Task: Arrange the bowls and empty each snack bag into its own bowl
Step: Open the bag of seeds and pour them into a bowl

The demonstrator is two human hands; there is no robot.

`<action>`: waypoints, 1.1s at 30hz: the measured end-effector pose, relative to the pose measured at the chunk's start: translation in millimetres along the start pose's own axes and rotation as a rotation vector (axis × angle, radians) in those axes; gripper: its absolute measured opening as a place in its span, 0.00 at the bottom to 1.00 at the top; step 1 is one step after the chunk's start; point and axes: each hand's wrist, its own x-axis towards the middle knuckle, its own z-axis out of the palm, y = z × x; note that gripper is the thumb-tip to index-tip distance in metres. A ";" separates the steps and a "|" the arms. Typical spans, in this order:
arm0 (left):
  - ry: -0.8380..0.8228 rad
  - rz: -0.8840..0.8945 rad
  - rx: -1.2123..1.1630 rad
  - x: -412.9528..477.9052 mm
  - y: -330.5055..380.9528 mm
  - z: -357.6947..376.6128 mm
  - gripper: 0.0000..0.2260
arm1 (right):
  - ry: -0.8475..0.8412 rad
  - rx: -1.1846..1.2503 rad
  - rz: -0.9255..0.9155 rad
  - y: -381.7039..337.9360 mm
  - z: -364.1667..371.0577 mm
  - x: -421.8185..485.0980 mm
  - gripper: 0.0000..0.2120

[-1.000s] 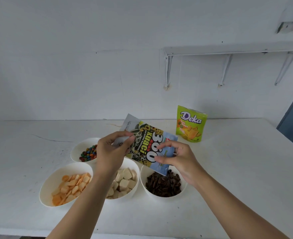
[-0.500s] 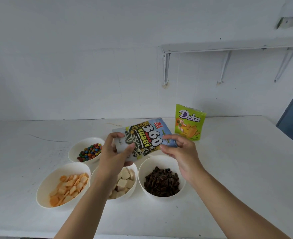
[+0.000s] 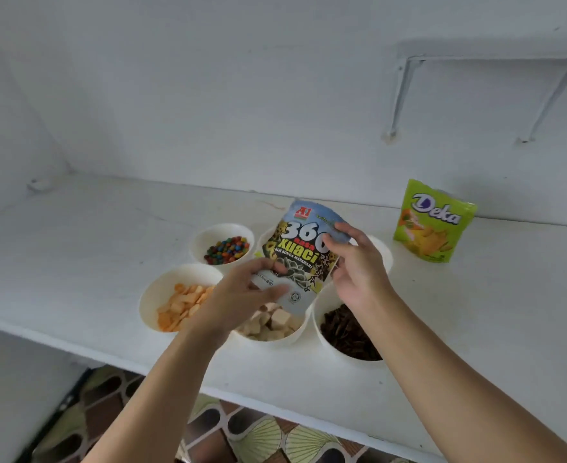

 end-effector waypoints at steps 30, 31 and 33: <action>0.820 -0.396 -0.031 -249.3 -303.3 -256.3 0.07 | -0.823 -1.066 -0.014 489.8 128.0 -89.0 0.11; 0.822 -0.408 -0.035 -243.8 -327.9 -254.4 0.08 | -0.834 -1.065 0.000 513.1 113.8 -80.2 0.12; 0.826 -0.441 -0.065 -232.7 -382.5 -247.9 0.08 | -0.871 -1.082 0.000 561.9 81.2 -61.1 0.13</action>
